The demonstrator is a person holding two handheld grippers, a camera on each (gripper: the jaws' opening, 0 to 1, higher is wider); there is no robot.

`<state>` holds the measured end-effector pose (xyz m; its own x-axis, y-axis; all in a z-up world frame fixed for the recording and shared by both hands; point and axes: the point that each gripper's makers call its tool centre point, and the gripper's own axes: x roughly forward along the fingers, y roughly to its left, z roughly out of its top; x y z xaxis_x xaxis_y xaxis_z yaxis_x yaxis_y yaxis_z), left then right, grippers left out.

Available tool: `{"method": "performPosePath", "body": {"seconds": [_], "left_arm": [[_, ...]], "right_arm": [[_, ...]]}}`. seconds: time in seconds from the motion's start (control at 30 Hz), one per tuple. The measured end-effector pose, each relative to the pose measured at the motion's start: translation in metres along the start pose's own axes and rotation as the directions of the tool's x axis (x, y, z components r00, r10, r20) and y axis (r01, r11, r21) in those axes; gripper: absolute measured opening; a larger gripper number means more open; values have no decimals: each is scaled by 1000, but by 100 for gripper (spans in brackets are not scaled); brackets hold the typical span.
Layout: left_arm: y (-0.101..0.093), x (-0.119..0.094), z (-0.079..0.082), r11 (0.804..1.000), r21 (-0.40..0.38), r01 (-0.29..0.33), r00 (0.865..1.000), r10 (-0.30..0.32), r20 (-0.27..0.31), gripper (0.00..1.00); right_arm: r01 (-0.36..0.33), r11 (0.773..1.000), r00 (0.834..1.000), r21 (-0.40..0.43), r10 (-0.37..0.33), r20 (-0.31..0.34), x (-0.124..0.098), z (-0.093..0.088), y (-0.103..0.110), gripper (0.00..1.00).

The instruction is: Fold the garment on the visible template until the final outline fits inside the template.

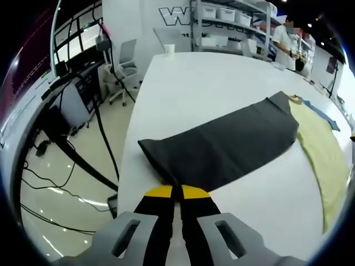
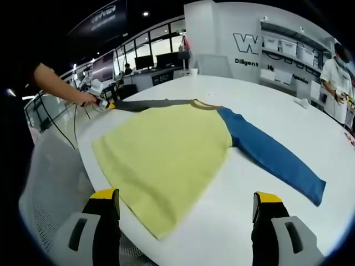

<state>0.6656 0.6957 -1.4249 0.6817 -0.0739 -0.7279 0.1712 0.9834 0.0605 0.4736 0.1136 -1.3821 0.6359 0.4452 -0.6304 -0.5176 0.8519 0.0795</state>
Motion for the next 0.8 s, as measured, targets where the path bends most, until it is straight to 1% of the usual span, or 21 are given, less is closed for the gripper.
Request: {"method": "performPosePath", "body": {"seconds": [0.03, 0.07, 0.1, 0.17, 0.2, 0.27, 0.4, 0.47, 0.57, 0.63, 0.67, 0.73, 0.8], "left_arm": [[0, 0, 1, 1000, -6, 3, 1000, -3, 1, 2], [-3, 0, 3, 998, -55, 8, 1000, -7, 7, 2], [-4, -1, 6, 997, -74, 14, 1000, -13, 14, 2], [-7, -2, 13, 1000, -26, 15, 999, -14, 33, 2], [-11, -3, 18, 1000, -5, 26, 999, -26, 45, 2], [-16, -5, 25, 999, 0, 35, 998, -35, 59, 2], [-27, -9, 47, 998, 0, 64, 992, -63, 111, 2], [-37, -10, 59, 995, 48, 93, 985, -99, 140, 2], [-51, -12, 72, 989, 55, 135, 977, -142, 159, 2], [-57, -12, 83, 985, 96, 146, 971, -161, 176, 2], [-59, -12, 87, 984, 94, 153, 969, -168, 182, 2], [-69, -15, 101, 979, 92, 184, 958, -200, 206, 2], [-76, -17, 108, 974, 107, 199, 952, -218, 215, 2]], "right_arm": [[1, 1000, 1000, 0, -1, -1, -1, -1, 0, 99], [1, 1000, 1000, 1, -1, 0, -1, -1, 0, 99], [1, 1000, 1000, 4, -1, 2, -2, -2, 0, 99], [1, 1000, 1000, 6, -1, -4, -3, -6, -1, 99], [1, 1000, 1000, 8, -1, -6, -3, -7, -1, 99], [0, 1000, 1000, 15, 0, -8, -3, -9, -1, 99], [1, 1000, 1000, 23, -1, 0, -3, -9, -2, 99], [1, 1000, 1000, 23, -1, 1, -3, -8, -2, 99], [2, 1000, 1000, 29, -2, 5, -2, -8, -3, 99], [6, 999, 1000, 33, -6, 7, -2, -8, -4, 99], [6, 999, 1000, 35, -6, 8, -2, -8, -4, 99], [6, 999, 1000, 38, -6, 11, -2, -7, -4, 99], [6, 999, 1000, 36, -7, 11, -2, -7, -4, 99]]}}
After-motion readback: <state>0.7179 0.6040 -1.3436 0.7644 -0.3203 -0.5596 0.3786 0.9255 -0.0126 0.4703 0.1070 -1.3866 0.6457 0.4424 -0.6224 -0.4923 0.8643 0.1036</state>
